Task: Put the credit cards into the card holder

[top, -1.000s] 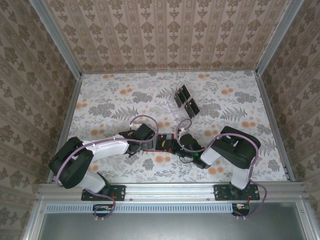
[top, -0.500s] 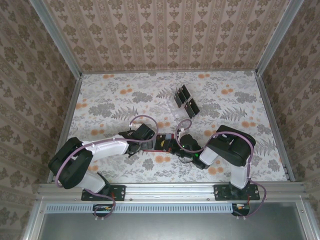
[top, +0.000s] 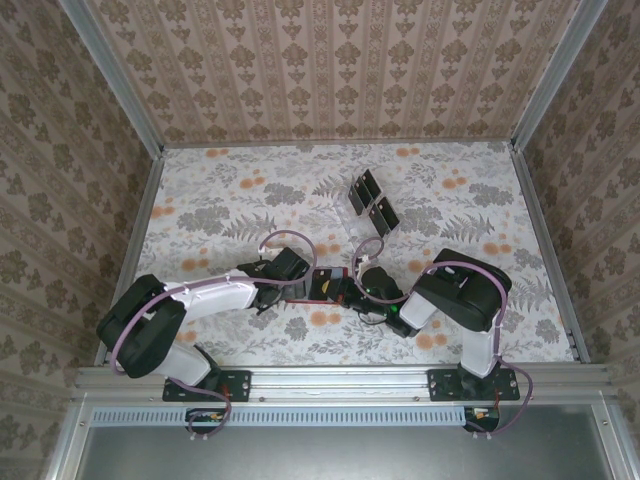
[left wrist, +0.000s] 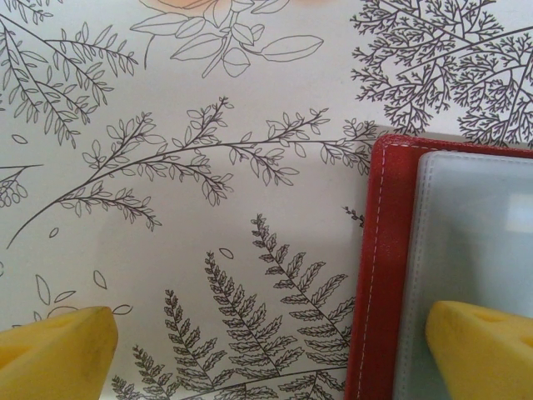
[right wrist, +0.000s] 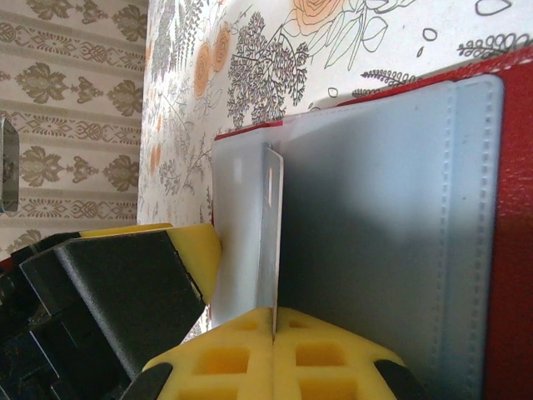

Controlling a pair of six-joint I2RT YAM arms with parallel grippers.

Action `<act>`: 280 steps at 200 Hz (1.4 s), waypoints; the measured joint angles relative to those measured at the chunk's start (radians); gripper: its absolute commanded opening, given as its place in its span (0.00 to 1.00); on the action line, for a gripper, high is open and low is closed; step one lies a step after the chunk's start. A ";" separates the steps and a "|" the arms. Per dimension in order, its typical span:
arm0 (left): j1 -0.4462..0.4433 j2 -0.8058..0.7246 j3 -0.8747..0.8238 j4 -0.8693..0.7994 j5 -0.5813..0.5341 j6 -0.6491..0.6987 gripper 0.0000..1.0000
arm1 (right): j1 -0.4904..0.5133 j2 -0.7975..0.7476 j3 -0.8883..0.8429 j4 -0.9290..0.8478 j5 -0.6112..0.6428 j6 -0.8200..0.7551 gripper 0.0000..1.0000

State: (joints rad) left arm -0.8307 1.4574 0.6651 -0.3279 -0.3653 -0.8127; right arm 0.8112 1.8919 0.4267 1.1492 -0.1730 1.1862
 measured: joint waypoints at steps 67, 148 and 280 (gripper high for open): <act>0.000 0.000 0.000 0.000 0.000 0.000 1.00 | -0.017 0.033 0.015 0.031 -0.051 0.016 0.00; 0.000 0.000 0.000 0.000 0.000 0.000 1.00 | -0.029 0.061 0.043 0.043 -0.098 0.023 0.00; 0.019 -0.012 -0.005 -0.001 0.010 0.000 1.00 | -0.066 -0.109 0.198 -0.460 -0.175 -0.122 0.53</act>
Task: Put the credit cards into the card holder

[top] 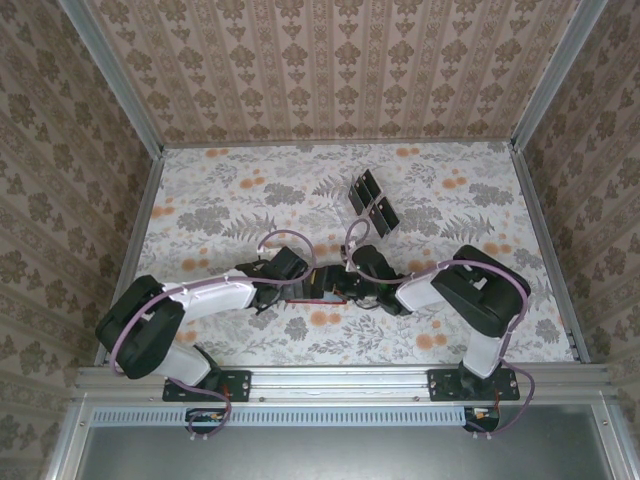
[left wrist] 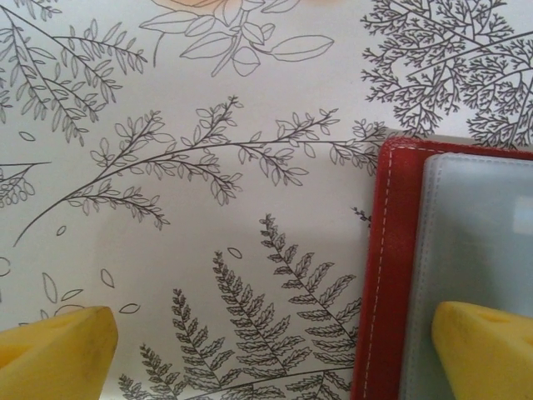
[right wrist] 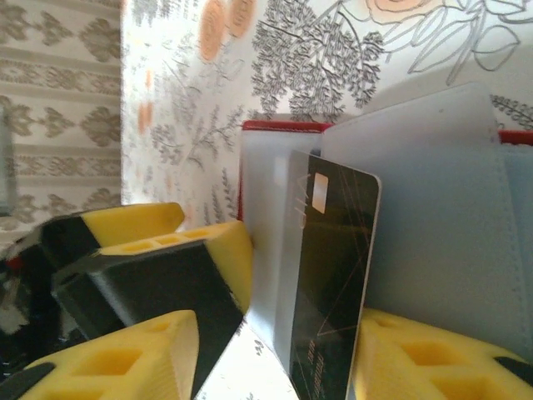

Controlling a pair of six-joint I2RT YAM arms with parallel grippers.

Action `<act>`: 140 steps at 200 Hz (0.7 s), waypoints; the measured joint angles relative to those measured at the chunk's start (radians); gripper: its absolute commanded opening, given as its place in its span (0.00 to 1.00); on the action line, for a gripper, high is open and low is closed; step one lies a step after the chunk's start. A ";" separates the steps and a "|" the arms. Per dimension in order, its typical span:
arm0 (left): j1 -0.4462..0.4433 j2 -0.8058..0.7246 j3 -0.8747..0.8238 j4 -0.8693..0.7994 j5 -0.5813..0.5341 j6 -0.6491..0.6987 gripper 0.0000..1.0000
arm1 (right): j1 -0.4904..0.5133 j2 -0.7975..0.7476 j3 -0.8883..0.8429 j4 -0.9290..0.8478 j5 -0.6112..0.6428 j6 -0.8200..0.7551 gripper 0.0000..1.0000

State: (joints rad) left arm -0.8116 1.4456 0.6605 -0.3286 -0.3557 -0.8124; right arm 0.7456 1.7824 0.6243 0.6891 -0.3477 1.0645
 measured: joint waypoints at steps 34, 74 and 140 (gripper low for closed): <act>0.019 -0.027 -0.019 -0.002 0.012 0.000 1.00 | -0.002 -0.030 0.058 -0.185 0.003 -0.060 0.53; 0.052 -0.077 -0.054 -0.015 0.019 0.000 1.00 | -0.002 -0.034 0.114 -0.322 0.018 -0.098 0.51; 0.088 -0.092 -0.103 -0.010 0.035 0.001 1.00 | -0.002 -0.029 0.164 -0.430 0.036 -0.118 0.49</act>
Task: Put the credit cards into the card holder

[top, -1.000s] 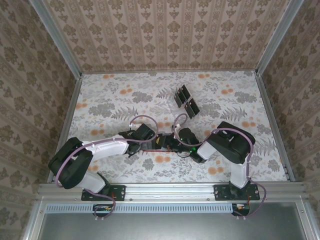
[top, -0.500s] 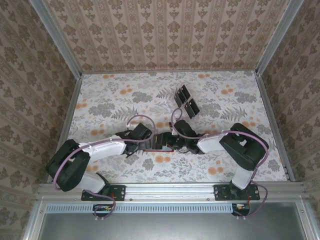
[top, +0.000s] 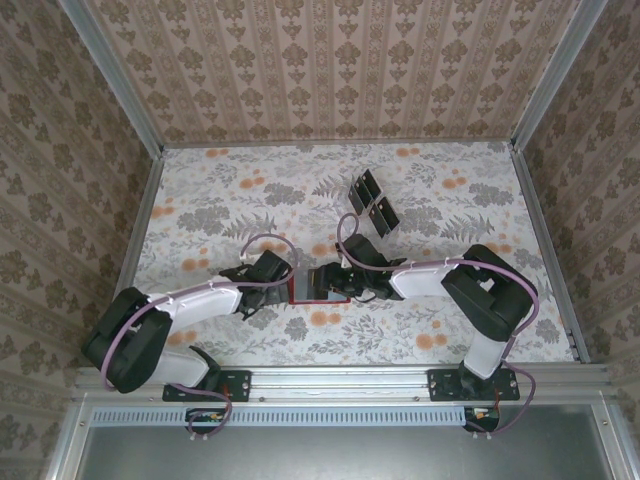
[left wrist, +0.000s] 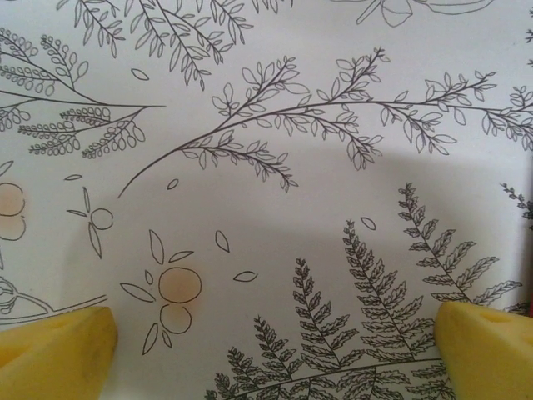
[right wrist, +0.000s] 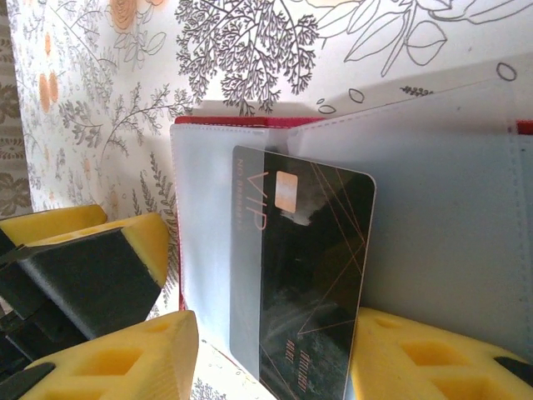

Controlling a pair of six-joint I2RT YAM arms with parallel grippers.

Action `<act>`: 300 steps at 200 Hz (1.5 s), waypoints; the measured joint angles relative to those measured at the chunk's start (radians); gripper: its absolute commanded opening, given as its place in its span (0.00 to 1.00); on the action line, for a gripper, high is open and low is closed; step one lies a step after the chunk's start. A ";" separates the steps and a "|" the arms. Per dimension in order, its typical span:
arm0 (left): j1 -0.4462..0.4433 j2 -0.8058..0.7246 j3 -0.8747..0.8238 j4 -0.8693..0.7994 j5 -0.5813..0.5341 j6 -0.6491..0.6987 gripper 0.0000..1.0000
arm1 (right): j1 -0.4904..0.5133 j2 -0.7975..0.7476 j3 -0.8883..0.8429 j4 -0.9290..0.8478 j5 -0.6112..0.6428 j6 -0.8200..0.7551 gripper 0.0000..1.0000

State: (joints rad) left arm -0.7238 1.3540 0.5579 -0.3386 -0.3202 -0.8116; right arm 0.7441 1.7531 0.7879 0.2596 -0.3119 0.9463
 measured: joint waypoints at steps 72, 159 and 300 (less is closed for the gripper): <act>0.007 0.001 -0.002 0.008 0.010 0.012 1.00 | -0.001 0.047 0.057 -0.071 0.020 -0.005 0.19; 0.008 0.006 -0.002 0.016 0.012 0.018 1.00 | 0.008 0.103 0.130 -0.085 0.005 -0.009 0.17; 0.008 0.005 -0.006 0.024 0.011 0.019 1.00 | -0.024 0.021 0.221 -0.348 0.068 -0.148 0.29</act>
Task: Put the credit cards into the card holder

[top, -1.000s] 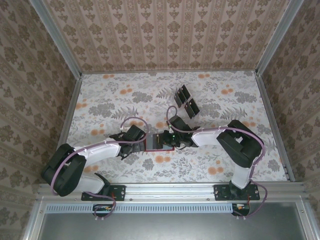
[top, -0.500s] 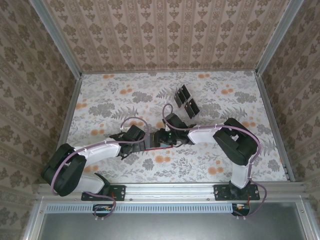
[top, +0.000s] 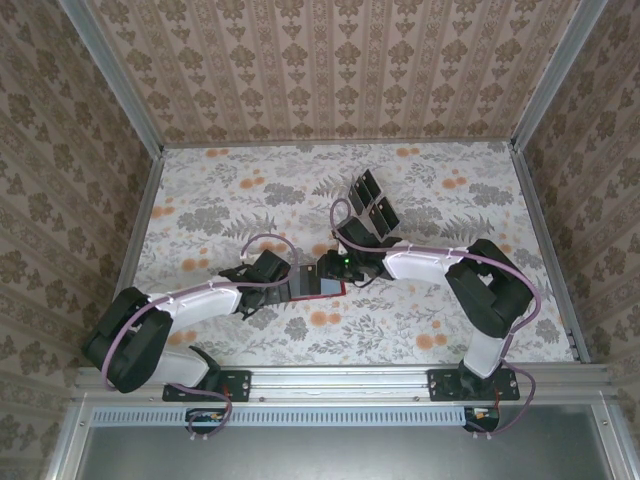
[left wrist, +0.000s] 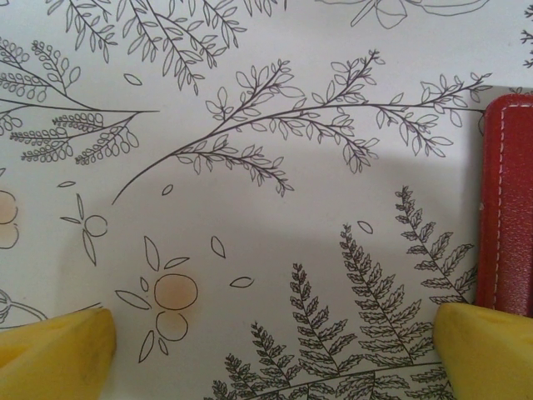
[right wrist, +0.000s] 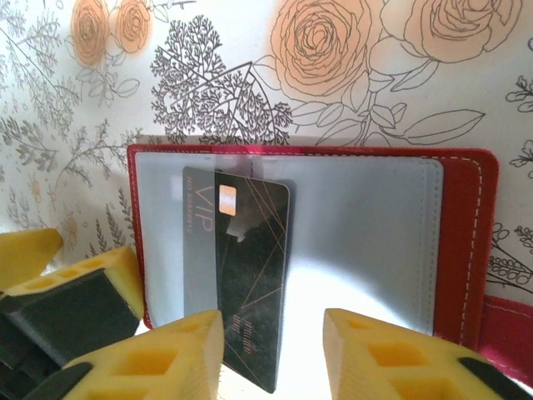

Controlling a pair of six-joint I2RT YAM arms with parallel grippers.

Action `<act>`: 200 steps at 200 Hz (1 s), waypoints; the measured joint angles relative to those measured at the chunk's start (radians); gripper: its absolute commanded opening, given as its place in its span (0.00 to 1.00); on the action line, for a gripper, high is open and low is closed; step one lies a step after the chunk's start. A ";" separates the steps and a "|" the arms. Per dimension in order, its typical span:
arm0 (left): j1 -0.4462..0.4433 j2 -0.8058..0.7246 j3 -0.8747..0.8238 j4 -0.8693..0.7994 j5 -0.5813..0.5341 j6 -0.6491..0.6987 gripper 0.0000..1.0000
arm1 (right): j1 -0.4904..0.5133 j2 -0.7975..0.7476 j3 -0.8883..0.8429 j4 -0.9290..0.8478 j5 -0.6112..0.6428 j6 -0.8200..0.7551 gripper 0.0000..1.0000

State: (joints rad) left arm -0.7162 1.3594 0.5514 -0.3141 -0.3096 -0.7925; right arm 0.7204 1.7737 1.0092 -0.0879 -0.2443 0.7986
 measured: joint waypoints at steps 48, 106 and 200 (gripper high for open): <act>0.000 0.000 -0.002 0.003 -0.002 0.000 1.00 | 0.000 0.044 0.031 -0.003 0.005 -0.011 0.23; 0.000 0.000 -0.002 0.005 -0.002 0.000 1.00 | 0.000 0.109 0.064 0.002 -0.002 -0.006 0.21; 0.000 0.001 -0.003 0.008 -0.002 0.000 1.00 | 0.023 0.163 0.113 0.026 -0.027 0.016 0.15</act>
State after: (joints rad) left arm -0.7162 1.3602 0.5488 -0.3061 -0.3111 -0.7925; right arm 0.7429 1.9369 1.1225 -0.0624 -0.2718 0.8150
